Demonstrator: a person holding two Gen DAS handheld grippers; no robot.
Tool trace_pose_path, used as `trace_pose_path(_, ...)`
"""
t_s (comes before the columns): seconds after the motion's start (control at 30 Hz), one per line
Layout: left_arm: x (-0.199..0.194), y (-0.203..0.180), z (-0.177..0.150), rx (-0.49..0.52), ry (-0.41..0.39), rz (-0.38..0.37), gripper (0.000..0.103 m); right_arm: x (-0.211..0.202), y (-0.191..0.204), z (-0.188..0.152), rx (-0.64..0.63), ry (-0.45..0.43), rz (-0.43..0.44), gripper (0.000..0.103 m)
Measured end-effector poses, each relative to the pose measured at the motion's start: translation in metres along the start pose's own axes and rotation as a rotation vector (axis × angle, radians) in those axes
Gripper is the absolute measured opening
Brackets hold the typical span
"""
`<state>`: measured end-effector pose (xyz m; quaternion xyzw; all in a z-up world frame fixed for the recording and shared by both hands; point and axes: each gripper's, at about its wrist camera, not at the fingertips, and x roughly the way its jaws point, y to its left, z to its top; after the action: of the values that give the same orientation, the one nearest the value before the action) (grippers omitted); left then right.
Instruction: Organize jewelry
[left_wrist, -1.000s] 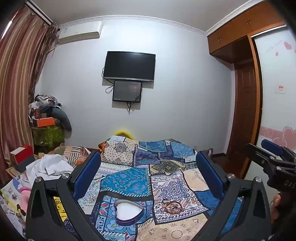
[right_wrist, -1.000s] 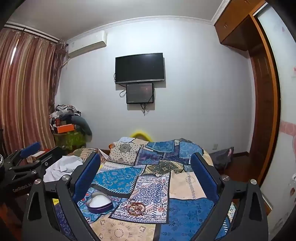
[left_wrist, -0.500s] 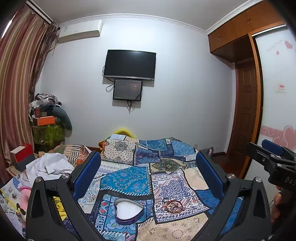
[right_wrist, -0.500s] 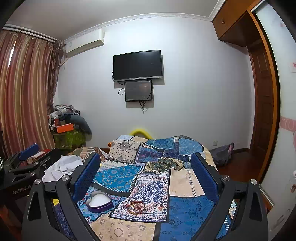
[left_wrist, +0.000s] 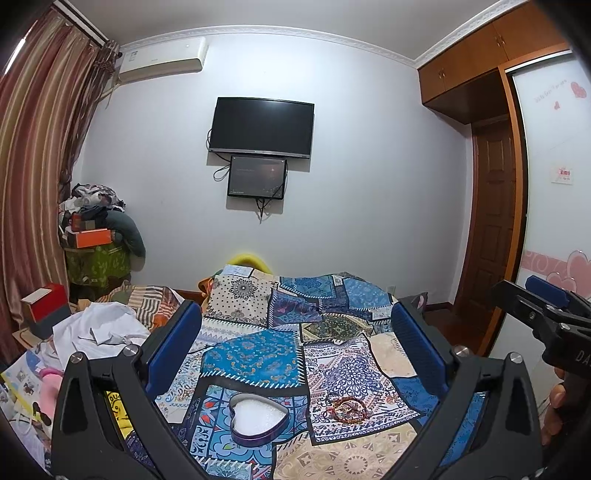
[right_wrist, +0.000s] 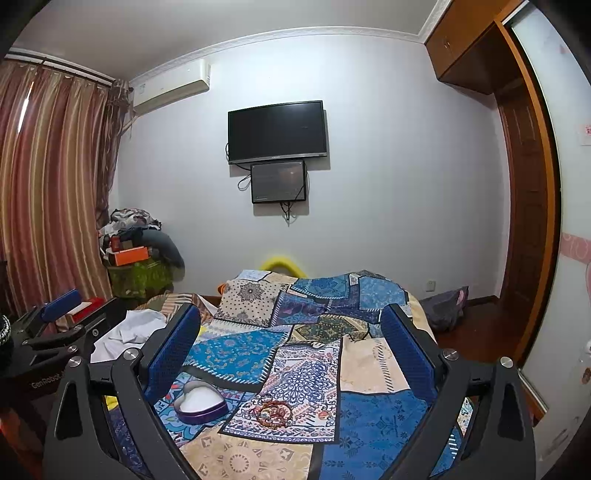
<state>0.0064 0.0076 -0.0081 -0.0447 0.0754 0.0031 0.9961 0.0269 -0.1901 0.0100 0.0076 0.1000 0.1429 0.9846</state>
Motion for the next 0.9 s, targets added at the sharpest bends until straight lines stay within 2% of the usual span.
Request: trace_pose_path(0.9,0.0010,0.0012,-0.0006,0.003,-0.003,0.003,0.103,-0.0009,0.0025,0.0027,0.008,-0.005,0.011,0.097)
